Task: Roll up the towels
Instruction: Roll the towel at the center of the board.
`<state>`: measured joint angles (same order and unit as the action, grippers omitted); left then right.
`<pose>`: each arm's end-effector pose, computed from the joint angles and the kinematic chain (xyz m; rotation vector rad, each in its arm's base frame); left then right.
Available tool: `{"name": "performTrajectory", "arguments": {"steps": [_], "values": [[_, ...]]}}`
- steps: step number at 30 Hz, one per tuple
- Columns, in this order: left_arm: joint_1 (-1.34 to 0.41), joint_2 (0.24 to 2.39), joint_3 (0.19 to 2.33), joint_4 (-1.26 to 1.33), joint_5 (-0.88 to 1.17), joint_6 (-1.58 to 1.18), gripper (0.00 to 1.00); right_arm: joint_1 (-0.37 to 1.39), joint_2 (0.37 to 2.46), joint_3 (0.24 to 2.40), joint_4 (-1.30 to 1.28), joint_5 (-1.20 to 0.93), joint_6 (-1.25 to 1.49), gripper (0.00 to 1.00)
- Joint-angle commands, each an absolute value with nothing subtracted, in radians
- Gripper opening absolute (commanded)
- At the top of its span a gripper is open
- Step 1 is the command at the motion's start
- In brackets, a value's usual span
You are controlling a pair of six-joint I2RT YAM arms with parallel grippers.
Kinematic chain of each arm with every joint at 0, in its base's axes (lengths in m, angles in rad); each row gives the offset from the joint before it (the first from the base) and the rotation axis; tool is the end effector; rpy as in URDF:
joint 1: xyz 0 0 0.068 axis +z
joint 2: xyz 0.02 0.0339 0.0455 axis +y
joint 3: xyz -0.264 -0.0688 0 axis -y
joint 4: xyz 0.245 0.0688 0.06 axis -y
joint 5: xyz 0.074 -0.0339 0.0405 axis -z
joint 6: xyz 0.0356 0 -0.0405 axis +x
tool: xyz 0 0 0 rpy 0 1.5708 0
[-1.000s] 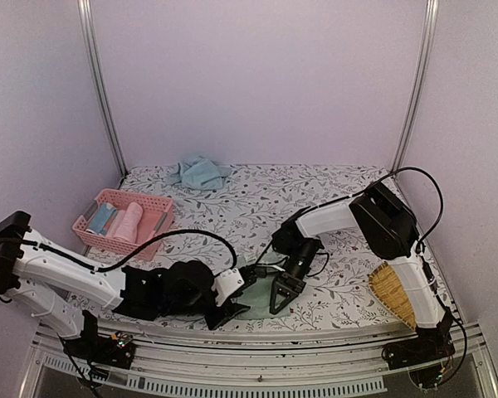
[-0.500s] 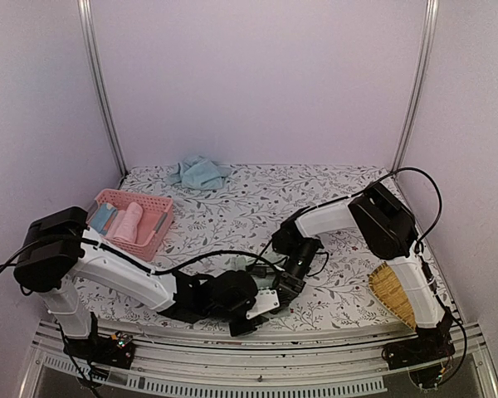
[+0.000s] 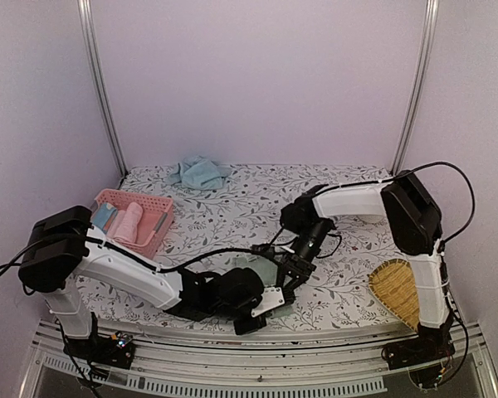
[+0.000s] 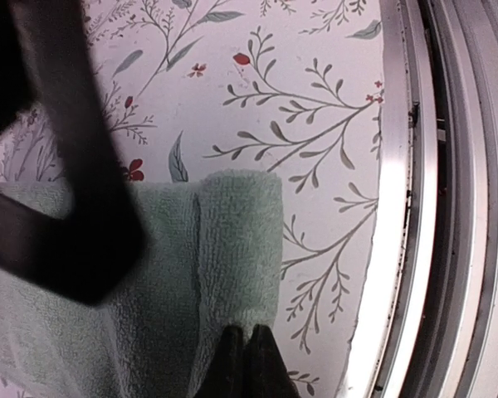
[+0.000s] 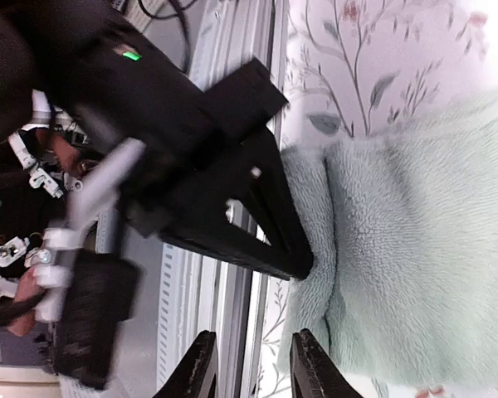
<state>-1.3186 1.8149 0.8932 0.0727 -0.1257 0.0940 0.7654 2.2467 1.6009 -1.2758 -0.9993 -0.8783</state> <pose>0.0921 -0.3397 0.1287 1.5468 1.9029 -0.4056 0.2568 0.2882 0.1323 1.6773 -1.8917 -1.3966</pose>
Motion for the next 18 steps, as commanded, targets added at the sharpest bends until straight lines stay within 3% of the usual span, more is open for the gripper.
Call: {"name": "performTrajectory", "arguments": {"steps": [1, 9, 14, 18], "values": [[-1.272, 1.829, 0.907, -0.006, 0.035, 0.001, 0.0, 0.681, 1.984, 1.586, -1.235, -0.971, -0.882, 0.33], [-1.049, 1.939, 0.976, -0.009, 0.502, -0.239, 0.0, 0.712, 1.634, 1.173, -0.741, -0.683, -0.755, 0.33], [-0.976, 2.061, 1.035, 0.005, 0.74, -0.373, 0.0, 0.855, 1.591, 1.025, -0.592, -0.495, -0.781, 0.31], [-0.943, 2.118, 1.046, 0.025, 0.815, -0.455, 0.0, 0.934, 1.595, 0.96, -0.481, -0.409, -0.787, 0.33]]}}
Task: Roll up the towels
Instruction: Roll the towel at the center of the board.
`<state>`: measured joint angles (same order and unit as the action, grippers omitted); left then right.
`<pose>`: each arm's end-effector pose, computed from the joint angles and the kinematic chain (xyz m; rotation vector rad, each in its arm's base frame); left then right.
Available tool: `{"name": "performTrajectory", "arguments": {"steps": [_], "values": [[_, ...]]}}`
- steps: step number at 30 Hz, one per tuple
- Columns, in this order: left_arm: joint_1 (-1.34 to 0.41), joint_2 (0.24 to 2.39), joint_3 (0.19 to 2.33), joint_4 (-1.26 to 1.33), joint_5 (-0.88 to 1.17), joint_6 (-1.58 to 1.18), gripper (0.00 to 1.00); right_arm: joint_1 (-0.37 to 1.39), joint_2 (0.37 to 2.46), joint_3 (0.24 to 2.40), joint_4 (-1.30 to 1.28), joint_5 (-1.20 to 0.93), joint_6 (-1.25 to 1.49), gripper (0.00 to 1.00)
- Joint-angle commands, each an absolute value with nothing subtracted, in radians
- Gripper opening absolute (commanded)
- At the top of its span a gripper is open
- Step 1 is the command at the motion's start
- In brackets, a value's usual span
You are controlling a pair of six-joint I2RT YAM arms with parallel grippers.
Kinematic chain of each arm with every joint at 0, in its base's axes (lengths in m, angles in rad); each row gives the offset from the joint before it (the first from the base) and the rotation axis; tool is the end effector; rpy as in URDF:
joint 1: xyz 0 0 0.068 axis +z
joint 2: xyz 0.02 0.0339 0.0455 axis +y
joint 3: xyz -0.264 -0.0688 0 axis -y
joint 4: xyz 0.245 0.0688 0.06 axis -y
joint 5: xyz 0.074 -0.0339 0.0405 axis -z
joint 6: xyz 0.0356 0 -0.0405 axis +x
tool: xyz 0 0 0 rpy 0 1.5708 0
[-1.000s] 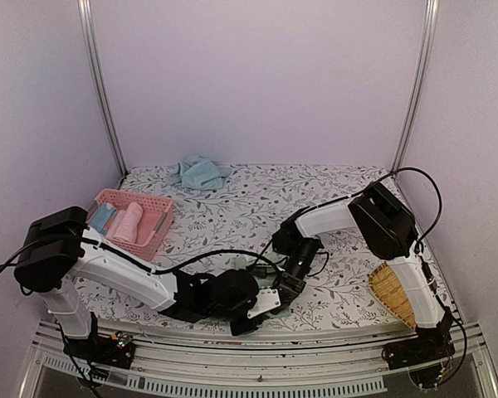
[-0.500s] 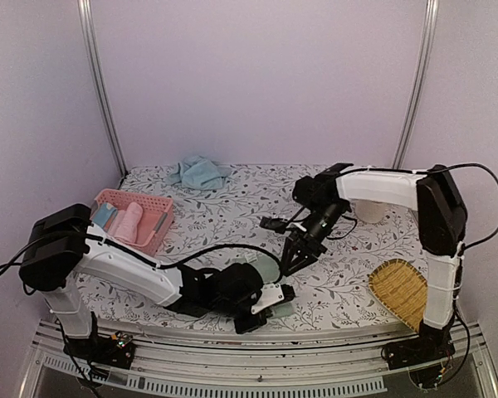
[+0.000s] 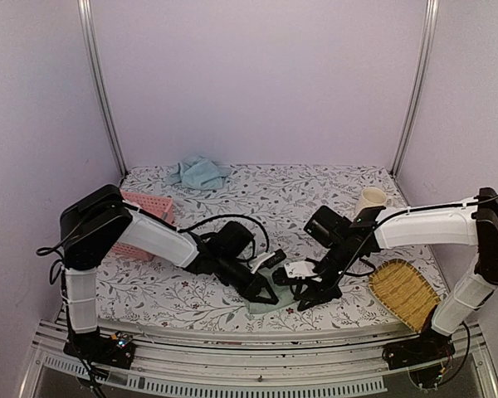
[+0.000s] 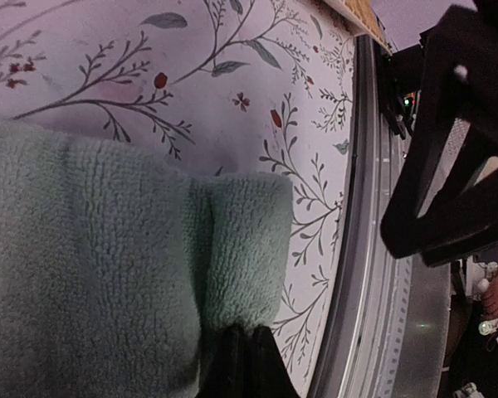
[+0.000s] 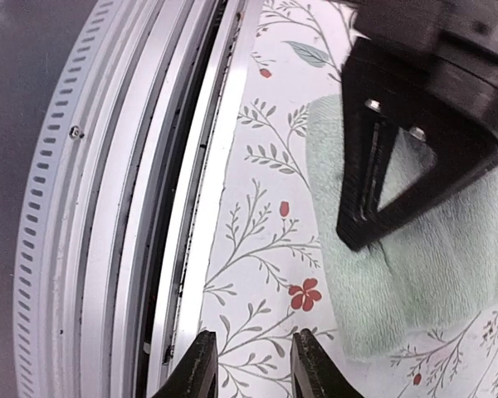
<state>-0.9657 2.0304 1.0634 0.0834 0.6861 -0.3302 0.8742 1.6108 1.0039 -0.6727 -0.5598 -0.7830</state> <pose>0.2033 -0.3336 0.1040 1.1631 2.4398 -1.3425 0.1754 0.2391 0.1871 -2.1187 1.7848 0.8133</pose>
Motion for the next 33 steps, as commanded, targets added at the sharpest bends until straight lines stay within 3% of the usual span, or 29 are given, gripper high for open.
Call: {"name": "performTrajectory", "arguments": {"steps": [1, 14, 20, 28, 33], "values": [[-0.939, 2.124, 1.04, 0.038, 0.82, -0.469, 0.0, 0.949, 1.599, 0.948, -0.446, -0.387, -0.789, 0.34], [-0.914, 2.158, 1.007, 0.1, 0.828, -0.511, 0.0, 1.038, 1.738, 0.911, -0.294, -0.22, -0.867, 0.35], [-0.875, 2.123, 1.016, 0.038, 0.799, -0.457, 0.01, 1.039, 1.797, 0.892, -0.285, -0.203, -0.912, 0.26], [-0.869, 1.892, 0.912, 0.035, 0.684, -0.388, 0.3, 1.04, 1.822, 0.952, -0.443, -0.258, -0.922, 0.08], [-0.888, 1.643, 0.74, 0.114, 0.508, -0.381, 0.38, 1.034, 1.846, 1.098, -0.696, -0.399, -0.884, 0.06]]}}
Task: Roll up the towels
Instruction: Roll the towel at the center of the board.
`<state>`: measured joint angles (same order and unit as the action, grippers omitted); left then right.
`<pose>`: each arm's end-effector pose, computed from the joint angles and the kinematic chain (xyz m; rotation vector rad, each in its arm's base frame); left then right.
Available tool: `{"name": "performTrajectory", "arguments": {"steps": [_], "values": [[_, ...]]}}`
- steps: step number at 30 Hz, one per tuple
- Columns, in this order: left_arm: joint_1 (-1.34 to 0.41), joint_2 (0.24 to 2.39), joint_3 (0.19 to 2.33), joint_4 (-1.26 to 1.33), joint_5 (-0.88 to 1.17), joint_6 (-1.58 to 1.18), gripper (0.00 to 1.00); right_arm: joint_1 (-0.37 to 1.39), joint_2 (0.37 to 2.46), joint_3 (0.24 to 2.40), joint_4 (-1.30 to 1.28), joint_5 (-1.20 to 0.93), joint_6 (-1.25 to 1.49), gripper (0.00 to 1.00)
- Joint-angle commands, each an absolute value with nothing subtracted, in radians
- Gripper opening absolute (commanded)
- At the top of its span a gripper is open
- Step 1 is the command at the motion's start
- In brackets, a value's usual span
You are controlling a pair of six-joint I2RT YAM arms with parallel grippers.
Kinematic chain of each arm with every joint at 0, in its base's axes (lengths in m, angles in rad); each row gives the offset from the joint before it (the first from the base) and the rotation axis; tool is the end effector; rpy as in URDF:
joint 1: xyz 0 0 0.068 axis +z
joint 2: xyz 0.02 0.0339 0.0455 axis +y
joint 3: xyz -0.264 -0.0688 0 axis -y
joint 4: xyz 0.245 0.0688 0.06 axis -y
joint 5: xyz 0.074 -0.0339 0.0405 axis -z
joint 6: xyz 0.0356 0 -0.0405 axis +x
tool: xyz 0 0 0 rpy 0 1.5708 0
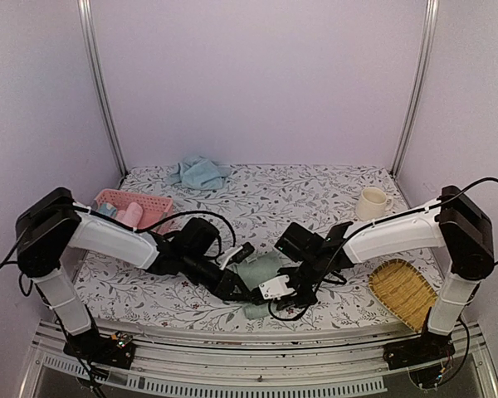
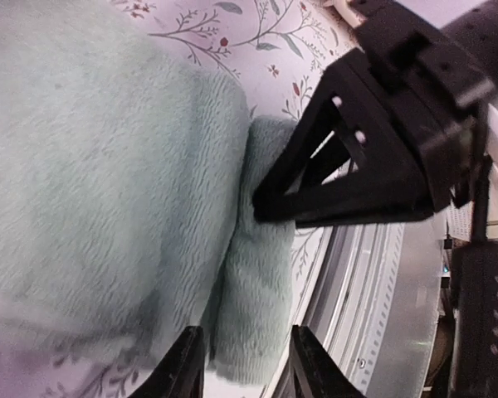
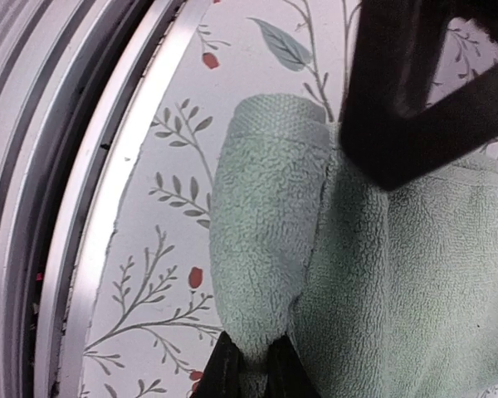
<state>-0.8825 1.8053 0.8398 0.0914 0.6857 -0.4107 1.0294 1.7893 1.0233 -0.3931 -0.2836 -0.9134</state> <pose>0.1956 -0.2732 0.1251 0.9604 2.5148 -1.3446 0.1660 0.2954 0.1455 -2.2896 1.4663 0.4202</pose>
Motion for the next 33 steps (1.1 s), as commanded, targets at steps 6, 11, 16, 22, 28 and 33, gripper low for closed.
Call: {"name": "performTrajectory", "arguments": {"steps": [6, 11, 16, 22, 28, 33], "values": [[-1.055, 1.387, 0.569, 0.095, 0.072, -0.343, 0.33, 0.937, 2.019, 1.335, -0.933, -0.635, -0.836, 0.04], [-1.297, 1.249, 0.5, 0.064, -0.272, -0.307, 0.34, 0.829, 2.316, 1.622, -1.273, -0.87, -0.886, 0.05], [-1.365, 1.251, 0.54, 0.056, -0.313, -0.224, 0.37, 0.786, 2.494, 1.748, -1.364, -0.92, -0.898, 0.05], [-1.378, 1.48, 0.692, 0.004, -0.319, -0.047, 0.42, 0.779, 2.529, 1.756, -1.363, -0.912, -0.881, 0.05], [-1.371, 1.687, 0.833, -0.005, -0.39, 0.079, 0.44, 0.78, 2.527, 1.751, -1.35, -0.912, -0.858, 0.05], [-1.36, 1.784, 0.901, -0.007, -0.427, 0.122, 0.43, 0.779, 2.522, 1.739, -1.341, -0.917, -0.852, 0.06]]}}
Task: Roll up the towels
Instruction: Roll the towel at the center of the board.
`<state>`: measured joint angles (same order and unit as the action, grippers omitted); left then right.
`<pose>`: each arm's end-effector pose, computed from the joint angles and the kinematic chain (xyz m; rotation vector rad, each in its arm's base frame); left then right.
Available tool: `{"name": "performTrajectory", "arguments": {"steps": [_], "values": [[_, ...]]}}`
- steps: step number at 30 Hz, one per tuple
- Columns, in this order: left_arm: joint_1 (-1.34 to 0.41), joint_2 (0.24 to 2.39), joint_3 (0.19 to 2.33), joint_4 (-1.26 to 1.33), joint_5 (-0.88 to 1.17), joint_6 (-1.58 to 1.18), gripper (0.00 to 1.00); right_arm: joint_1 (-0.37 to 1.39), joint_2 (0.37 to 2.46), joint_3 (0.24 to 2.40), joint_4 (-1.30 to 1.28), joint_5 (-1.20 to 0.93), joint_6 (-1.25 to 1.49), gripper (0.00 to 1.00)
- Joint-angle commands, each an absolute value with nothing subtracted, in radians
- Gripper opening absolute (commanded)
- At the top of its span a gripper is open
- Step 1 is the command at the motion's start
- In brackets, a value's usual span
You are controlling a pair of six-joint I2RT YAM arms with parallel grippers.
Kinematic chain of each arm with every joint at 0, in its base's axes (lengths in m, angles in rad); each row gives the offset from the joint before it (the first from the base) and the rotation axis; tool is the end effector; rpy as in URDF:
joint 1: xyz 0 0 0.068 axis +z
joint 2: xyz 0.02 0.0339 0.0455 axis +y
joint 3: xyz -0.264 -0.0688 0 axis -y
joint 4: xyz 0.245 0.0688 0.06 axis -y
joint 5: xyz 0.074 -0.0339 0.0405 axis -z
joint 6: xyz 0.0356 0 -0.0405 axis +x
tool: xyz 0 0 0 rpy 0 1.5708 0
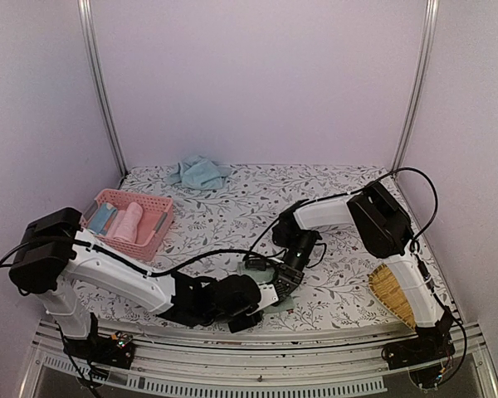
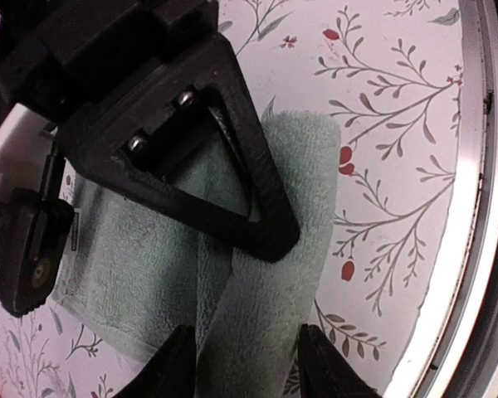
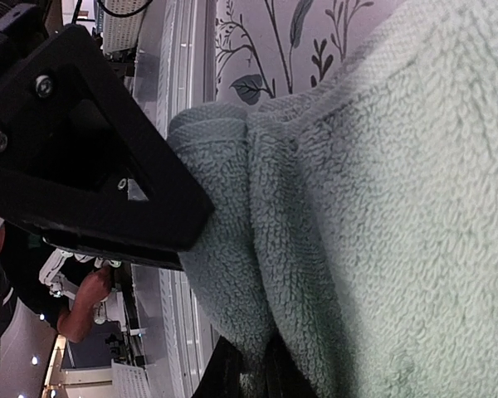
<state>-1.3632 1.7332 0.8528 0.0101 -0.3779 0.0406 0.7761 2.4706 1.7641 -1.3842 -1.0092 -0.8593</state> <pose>0.0817 -0.3241 0.1415 1.3992 1.9103 -0.1735 0.2686 0.3058 0.0836 1.4834 -1.8653 -1.3272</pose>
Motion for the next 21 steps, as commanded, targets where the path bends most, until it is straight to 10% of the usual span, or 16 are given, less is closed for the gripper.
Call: {"name": "performTrajectory", "arguments": {"steps": [1, 12, 15, 21], "values": [[-1.359, 1.795, 0.906, -0.005, -0.417, 0.128, 0.42, 0.779, 2.522, 1.737, -1.337, -0.917, -0.853, 0.06], [-1.34, 1.819, 0.933, -0.038, -0.252, 0.116, 0.05, 0.775, 2.451, 1.74, -1.345, -0.919, -0.843, 0.12], [-1.314, 1.799, 0.924, -0.059, -0.17, 0.069, 0.02, 0.745, 2.314, 1.74, -1.36, -0.924, -0.873, 0.32], [-1.172, 1.79, 0.911, -0.07, 0.109, -0.088, 0.0, 0.652, 2.007, 1.687, -1.193, -0.904, -0.823, 0.38]]}}
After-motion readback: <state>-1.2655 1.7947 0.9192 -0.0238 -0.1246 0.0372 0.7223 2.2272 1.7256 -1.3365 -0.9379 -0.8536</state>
